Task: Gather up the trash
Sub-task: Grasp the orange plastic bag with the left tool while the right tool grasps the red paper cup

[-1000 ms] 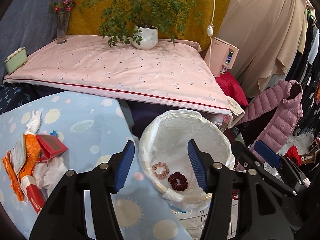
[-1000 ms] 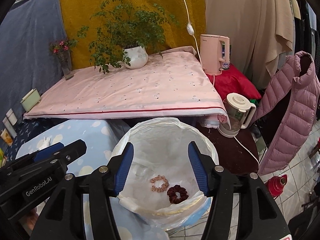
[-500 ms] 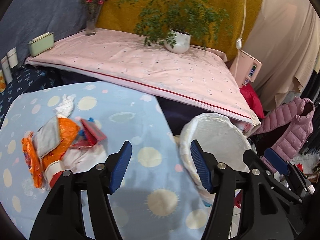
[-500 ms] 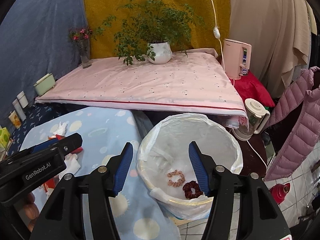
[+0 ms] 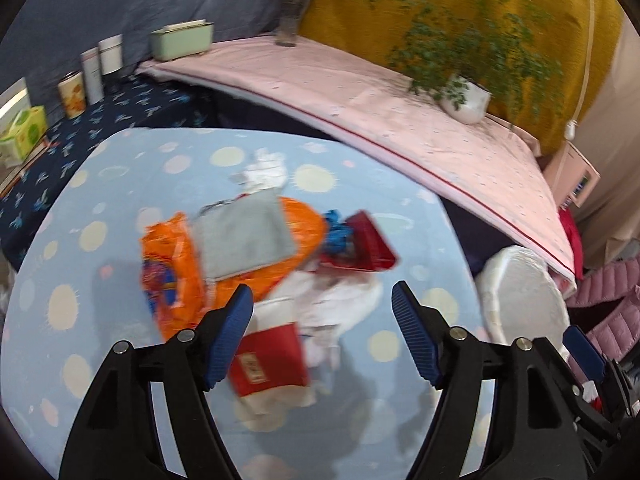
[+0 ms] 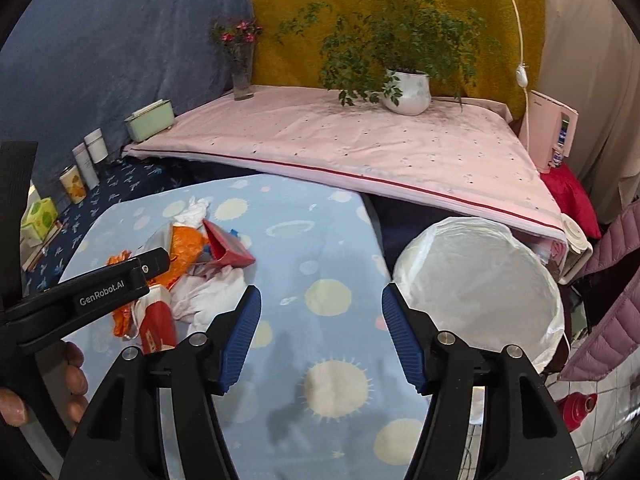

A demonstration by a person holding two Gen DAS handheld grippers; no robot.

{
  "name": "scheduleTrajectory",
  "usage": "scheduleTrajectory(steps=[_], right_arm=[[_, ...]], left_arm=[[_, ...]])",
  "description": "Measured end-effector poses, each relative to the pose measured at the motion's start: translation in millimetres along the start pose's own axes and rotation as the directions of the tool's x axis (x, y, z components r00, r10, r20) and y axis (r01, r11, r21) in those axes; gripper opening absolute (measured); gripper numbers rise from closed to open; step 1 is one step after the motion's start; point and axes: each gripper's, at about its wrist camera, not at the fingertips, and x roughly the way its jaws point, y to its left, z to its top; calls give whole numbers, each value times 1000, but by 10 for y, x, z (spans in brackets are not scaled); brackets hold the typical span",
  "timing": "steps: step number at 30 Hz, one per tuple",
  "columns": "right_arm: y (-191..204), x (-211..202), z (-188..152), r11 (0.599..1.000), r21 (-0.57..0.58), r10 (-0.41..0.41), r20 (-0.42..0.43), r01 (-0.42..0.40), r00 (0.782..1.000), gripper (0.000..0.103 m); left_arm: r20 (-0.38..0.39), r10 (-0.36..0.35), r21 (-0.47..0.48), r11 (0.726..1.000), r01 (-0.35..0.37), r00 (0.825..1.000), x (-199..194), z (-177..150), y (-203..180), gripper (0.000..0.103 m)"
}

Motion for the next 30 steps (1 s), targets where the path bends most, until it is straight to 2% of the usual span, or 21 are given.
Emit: scheduleTrajectory(steps=[5, 9, 14, 22, 27, 30], right_arm=[[346, 148, -73, 997, -38, 59, -44, -61, 997, 61], [589, 255, -127, 992, -65, 102, -75, -107, 992, 61], [861, 439, -200, 983, -80, 153, -129, -164, 980, 61], [1182, 712, -297, 973, -113, 176, -192, -200, 965, 59], [1280, 857, -350, 971, -118, 177, -229, -208, 957, 54], [1305, 929, -386, 971, -116, 176, -248, -209, 953, 49]], left_arm=[[-21, 73, -50, 996, -74, 997, 65, -26, 433, 69], [-48, 90, -91, 991, -95, 995, 133, -46, 716, 69], [-85, 75, -121, 989, -85, 994, 233, -87, 925, 68], [-125, 27, -148, 988, -45, 992, 400, -119, 1023, 68], [-156, 10, -157, 987, -35, 988, 507, -141, 1064, 56], [-173, -8, -148, 989, -18, 985, 546, -161, 1067, 39]])
